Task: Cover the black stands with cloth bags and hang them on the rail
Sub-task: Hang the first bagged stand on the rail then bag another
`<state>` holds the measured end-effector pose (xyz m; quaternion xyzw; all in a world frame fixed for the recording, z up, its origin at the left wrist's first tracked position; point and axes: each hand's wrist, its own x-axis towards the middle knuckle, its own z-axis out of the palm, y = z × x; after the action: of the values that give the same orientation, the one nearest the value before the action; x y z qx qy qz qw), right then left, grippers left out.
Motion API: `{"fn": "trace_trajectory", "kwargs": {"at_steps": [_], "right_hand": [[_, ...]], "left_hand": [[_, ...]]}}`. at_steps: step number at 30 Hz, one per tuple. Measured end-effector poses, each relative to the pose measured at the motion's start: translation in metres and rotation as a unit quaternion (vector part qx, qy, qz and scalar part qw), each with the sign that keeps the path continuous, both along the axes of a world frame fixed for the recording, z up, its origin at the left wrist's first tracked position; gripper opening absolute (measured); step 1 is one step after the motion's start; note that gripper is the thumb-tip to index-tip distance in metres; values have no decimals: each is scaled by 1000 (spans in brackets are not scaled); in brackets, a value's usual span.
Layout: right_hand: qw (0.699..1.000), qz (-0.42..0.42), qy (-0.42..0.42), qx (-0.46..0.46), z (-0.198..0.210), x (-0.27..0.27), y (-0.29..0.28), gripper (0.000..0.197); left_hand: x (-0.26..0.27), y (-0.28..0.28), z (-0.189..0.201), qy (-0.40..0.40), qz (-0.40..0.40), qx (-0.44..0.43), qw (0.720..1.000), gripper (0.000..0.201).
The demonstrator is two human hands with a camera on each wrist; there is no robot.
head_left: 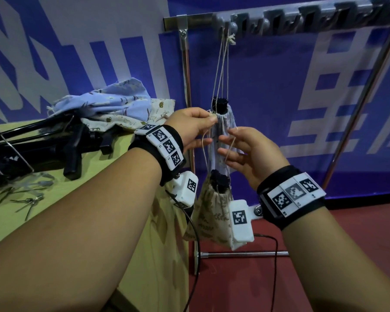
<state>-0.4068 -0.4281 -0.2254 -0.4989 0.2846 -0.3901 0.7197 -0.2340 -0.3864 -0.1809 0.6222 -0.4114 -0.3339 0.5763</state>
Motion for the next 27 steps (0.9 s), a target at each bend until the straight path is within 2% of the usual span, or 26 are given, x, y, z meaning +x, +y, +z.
{"fn": "trace_trajectory", "kwargs": {"at_steps": [4, 8, 12, 17, 19, 22, 27], "right_hand": [[1000, -3, 20, -16, -2, 3, 1, 10], [999, 9, 23, -27, -2, 7, 4, 15], [999, 14, 8, -27, -2, 11, 6, 24], [1000, 19, 3, -21, -4, 12, 7, 29], [1000, 25, -9, -11, -5, 13, 7, 31], [999, 36, -24, 6, -5, 15, 7, 29], [998, 22, -49, 19, -5, 17, 8, 21]], "left_hand": [[0, 3, -2, -13, -12, 14, 1000, 9], [-3, -1, -4, -96, 10, 26, 995, 10], [-6, -5, -1, -216, 42, 28, 975, 17], [-12, -1, 7, -266, 61, 65, 960, 27], [-13, 0, 8, -234, 52, 71, 968, 26], [-12, 0, 7, -99, 43, 52, 993, 28], [-18, 5, 6, 20, 16, 8, 1000, 25]]}}
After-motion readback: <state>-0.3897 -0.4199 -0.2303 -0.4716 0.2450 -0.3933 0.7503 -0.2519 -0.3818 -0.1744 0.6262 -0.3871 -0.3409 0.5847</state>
